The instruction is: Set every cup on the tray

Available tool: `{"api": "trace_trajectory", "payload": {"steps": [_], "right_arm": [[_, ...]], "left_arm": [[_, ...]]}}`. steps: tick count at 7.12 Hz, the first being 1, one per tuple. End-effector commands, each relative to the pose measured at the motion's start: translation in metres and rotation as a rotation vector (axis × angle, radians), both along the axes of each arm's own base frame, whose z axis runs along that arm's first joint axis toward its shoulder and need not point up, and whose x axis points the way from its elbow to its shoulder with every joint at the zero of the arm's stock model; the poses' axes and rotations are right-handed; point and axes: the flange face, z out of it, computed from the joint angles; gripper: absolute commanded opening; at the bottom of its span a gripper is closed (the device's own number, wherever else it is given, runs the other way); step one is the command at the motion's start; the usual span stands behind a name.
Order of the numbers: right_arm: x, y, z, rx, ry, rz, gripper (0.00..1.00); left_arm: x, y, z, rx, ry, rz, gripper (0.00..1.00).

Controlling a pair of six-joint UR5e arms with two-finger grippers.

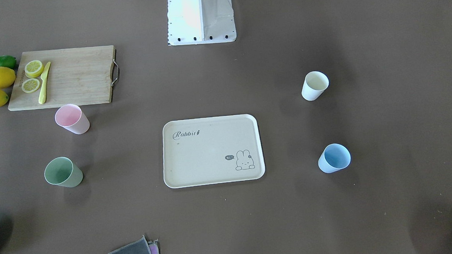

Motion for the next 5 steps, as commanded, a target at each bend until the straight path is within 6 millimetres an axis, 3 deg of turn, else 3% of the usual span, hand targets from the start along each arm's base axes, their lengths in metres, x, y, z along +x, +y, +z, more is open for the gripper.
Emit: {"api": "trace_trajectory", "payload": {"steps": [1, 3, 5], "right_arm": [[-0.063, 0.014, -0.027, -0.052, 0.000, -0.015, 1.00], [-0.104, 0.023, -0.008, -0.072, 0.046, -0.067, 0.96], [-0.141, 0.011, 0.001, -0.096, 0.058, -0.101, 0.94]], "left_arm": [[0.021, -0.005, -0.012, 0.007, 0.022, -0.021, 0.98], [0.026, -0.005, -0.014, -0.004, 0.030, -0.033, 0.98], [0.025, -0.005, -0.014, 0.005, 0.030, -0.038, 0.98]]}}
